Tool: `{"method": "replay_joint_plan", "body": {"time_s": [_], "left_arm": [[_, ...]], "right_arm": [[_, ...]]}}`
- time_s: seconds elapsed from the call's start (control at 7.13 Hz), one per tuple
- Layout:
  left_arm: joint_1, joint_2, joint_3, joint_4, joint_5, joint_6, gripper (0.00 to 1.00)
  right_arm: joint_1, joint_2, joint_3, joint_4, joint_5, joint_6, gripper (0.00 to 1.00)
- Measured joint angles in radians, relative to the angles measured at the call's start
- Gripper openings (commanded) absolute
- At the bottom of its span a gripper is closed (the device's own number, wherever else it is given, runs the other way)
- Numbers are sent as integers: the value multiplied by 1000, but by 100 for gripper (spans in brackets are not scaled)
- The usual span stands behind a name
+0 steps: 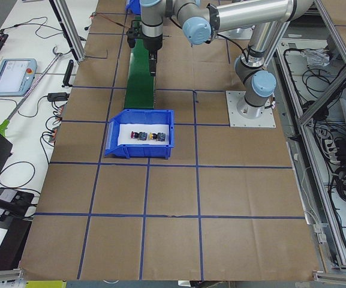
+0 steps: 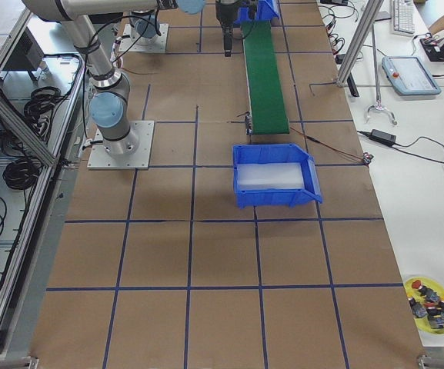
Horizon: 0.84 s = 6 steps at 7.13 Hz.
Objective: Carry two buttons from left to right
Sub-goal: 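Lower the left gripper into the bin and grasp the yellow-capped button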
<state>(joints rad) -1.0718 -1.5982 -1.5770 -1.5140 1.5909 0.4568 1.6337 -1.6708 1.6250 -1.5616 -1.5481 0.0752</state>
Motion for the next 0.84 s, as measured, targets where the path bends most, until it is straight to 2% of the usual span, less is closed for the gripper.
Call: {"method": "replay_joint_plan", "body": {"time_s": [0.42, 0.84], "left_arm": [[180, -13, -90, 53, -8, 163, 99], [201, -50, -174, 176, -39, 274, 99]], "right_arm": [[2, -2, 5, -2, 3, -1, 100], [3, 1, 3, -18, 4, -1, 100]]}}
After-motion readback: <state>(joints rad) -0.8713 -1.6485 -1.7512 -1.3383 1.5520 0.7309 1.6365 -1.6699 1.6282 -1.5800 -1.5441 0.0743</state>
